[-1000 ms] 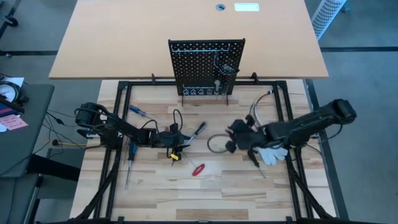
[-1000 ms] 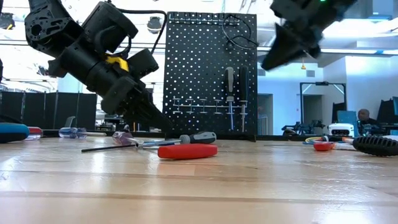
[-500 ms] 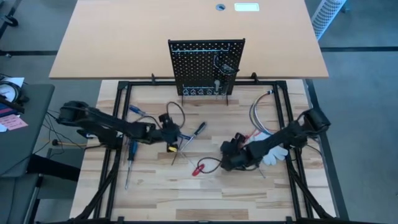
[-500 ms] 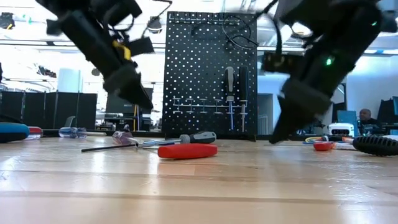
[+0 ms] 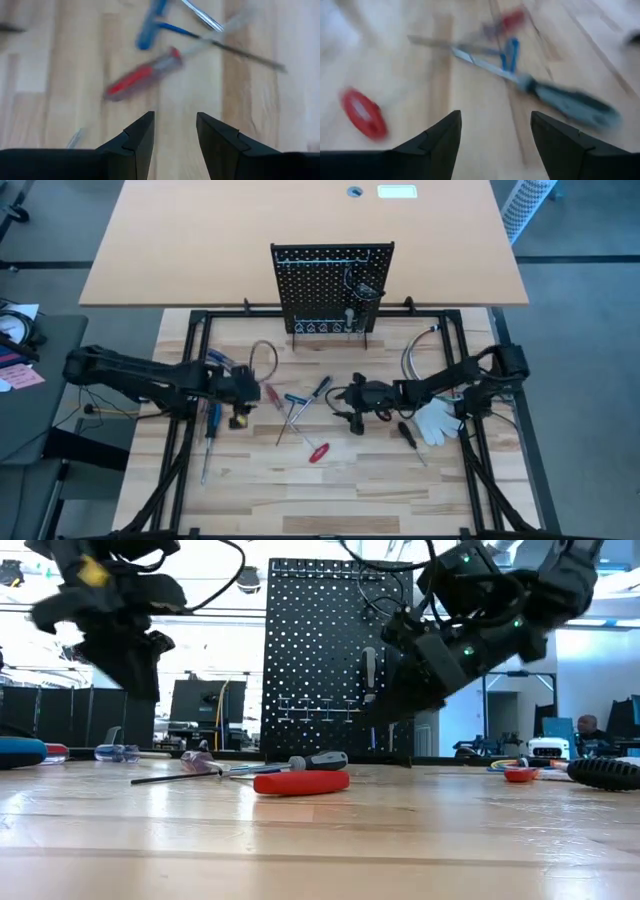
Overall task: Hang tools onto peg board
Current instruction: Hang the right transparent red screwdriver on the pegboard
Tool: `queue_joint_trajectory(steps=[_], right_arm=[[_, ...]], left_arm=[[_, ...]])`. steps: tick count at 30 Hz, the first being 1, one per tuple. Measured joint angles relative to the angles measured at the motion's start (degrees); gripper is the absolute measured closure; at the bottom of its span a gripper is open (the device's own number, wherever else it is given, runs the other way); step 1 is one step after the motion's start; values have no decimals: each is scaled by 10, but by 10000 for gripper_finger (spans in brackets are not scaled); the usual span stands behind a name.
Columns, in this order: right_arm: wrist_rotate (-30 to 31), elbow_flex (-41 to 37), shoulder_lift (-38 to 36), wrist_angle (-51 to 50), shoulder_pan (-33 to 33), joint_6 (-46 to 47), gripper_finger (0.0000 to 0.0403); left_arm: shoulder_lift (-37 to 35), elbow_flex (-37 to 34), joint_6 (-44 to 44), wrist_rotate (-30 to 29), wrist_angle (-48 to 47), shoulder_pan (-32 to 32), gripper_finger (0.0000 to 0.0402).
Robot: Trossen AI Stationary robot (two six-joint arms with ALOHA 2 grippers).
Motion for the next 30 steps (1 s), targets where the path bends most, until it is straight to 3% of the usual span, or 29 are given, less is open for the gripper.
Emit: queue_joint_trajectory(steps=[4,7,12,14,23,30], right_arm=[[-26,-1,39,80,-6,-7,158],[-26,16,62,80,-9,-34,158],[-26,49,76,35,-14,-41,158],[-26,59,76,13,-9,-43,158],[-26,82,73,-12,45,-51,159],[-24,94,73,-16,52,-47,159]], left_arm=[[39,0,-6,-6,-4,-54,260],[63,0,-135,-21,-32,-76,260],[101,0,-441,-49,-14,-75,260],[122,0,-459,-64,20,-75,260],[223,1,-49,-90,217,-61,247],[235,26,142,-112,185,-27,205]])
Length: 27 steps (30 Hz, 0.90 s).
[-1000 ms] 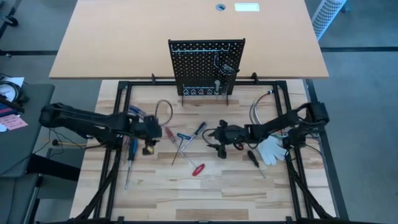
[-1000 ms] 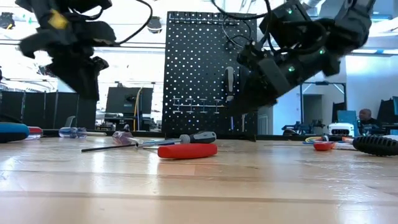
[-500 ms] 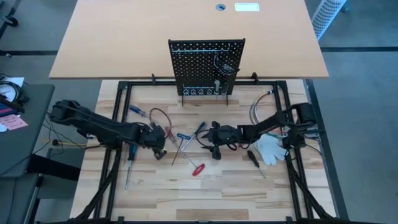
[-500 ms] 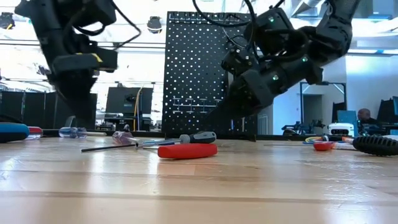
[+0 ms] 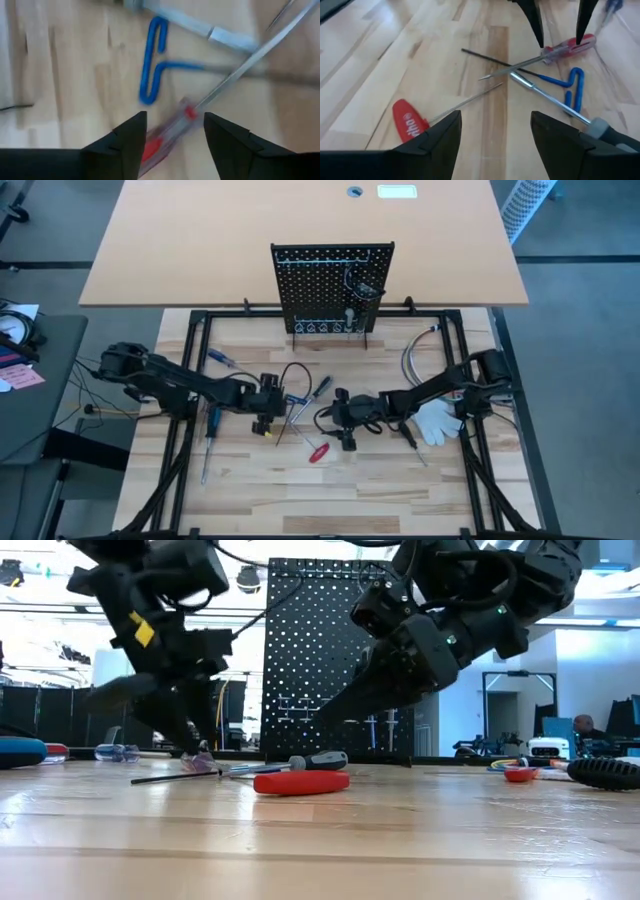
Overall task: Hang tools onto peg board
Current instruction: Hang the right transparent red screwdriver on the pegboard
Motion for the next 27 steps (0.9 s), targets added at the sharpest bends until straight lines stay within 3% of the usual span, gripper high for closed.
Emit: queue_joint_trajectory(steps=[4,10,13,17,22,27], right_arm=[[0,0,0,3,-8,30,159],[-17,0,0,8,-8,35,159],[-18,0,0,18,-3,35,159],[-19,0,0,17,0,34,159],[-10,3,0,12,12,12,159],[55,42,1,-35,26,-13,159]], left_arm=[[0,0,66,11,-71,48,183],[-2,-31,148,110,-29,116,180],[-2,-35,150,128,-22,122,190],[-1,-35,119,139,-28,118,223],[-5,-31,48,137,-62,96,308],[-3,35,-40,134,-194,55,317]])
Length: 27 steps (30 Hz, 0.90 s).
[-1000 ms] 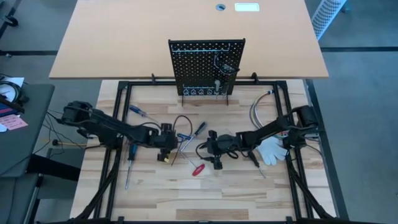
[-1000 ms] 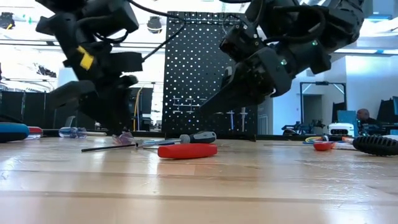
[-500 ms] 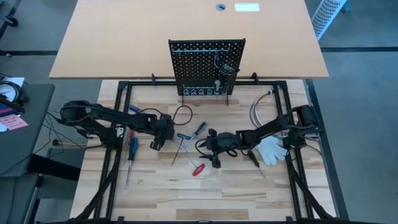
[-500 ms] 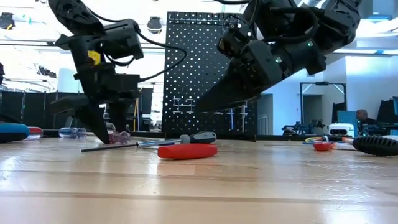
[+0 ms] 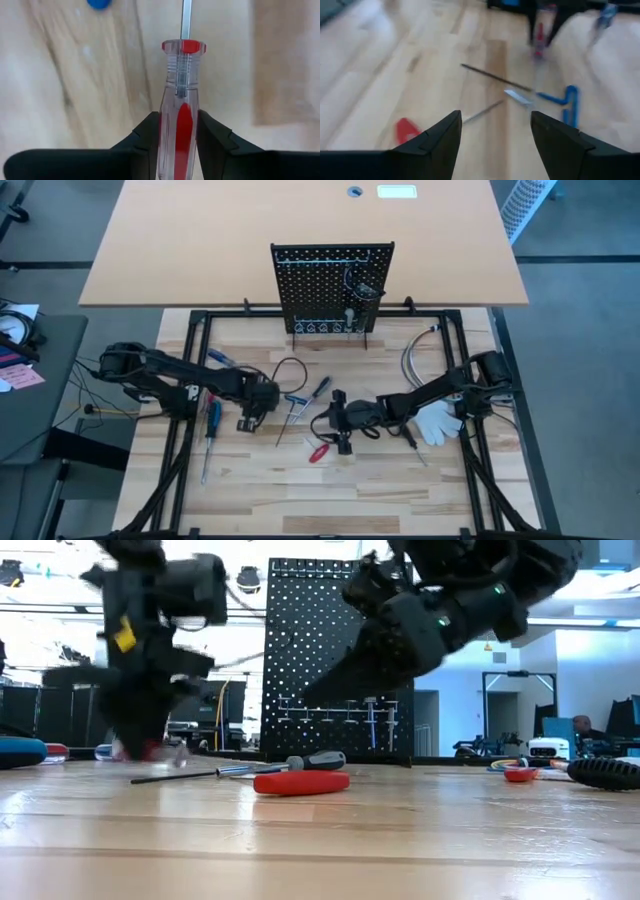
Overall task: Hang tools onto peg board
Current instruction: Hang the right transparent red screwdriver on the pegboard
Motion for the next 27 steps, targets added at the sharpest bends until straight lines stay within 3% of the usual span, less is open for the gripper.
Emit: queue_joint_trajectory(steps=[6,10,23,27], right_arm=[[25,85,9,-123,-7,-27,164],[65,110,20,-146,-14,-20,198],[85,116,22,-155,-13,-34,381],[85,116,22,-160,-9,-33,390]], left_arm=[[-2,109,-74,-9,-72,-51,317],[-3,156,-121,-13,-87,-69,317],[16,163,-146,-15,-97,-78,317],[24,163,-146,-21,-96,-78,317]])
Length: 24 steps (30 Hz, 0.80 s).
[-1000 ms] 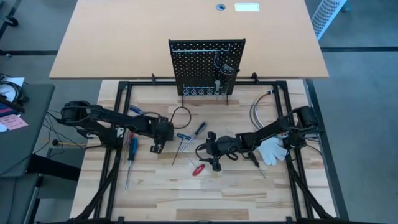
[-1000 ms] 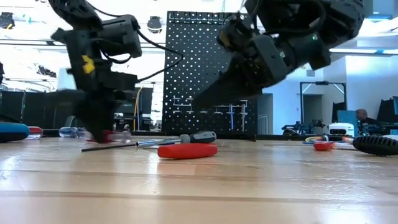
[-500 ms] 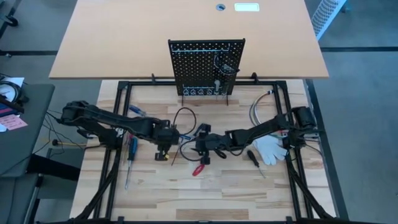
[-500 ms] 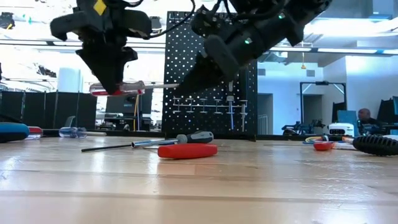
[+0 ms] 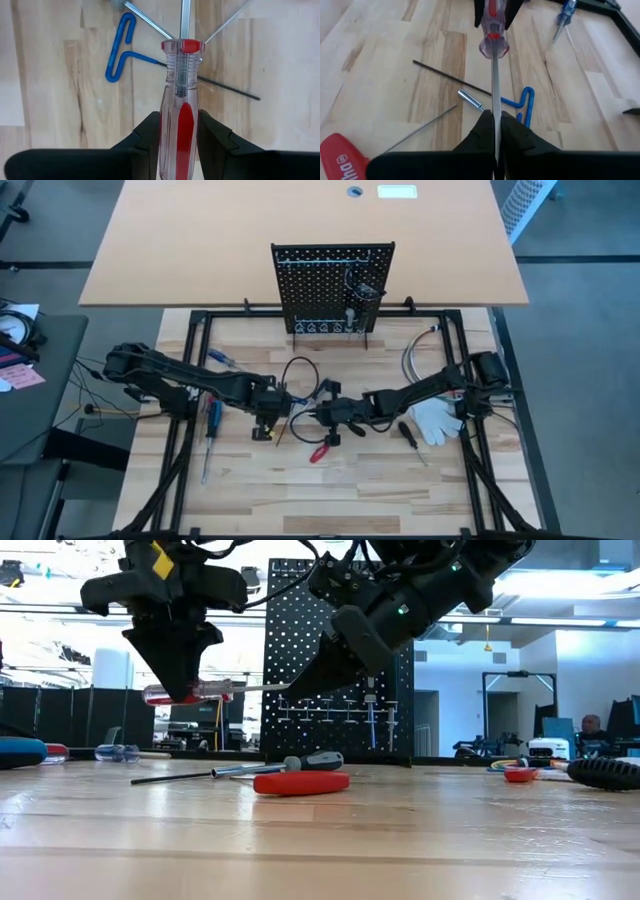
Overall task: Hang tools onto peg board
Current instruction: Hang the right transparent red screwdriver on the pegboard
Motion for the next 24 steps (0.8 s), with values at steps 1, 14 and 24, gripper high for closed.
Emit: queue_joint_trajectory(steps=[1,14,24], right_arm=[[0,0,0,0,-1,8,390],[-21,-142,-31,142,-52,115,394],[33,-296,-75,575,-88,153,394]], left_arm=[[0,0,1,-1,0,0,317],[-60,-27,-70,-153,-78,-3,131],[-195,-227,-87,-223,239,-28,131]])
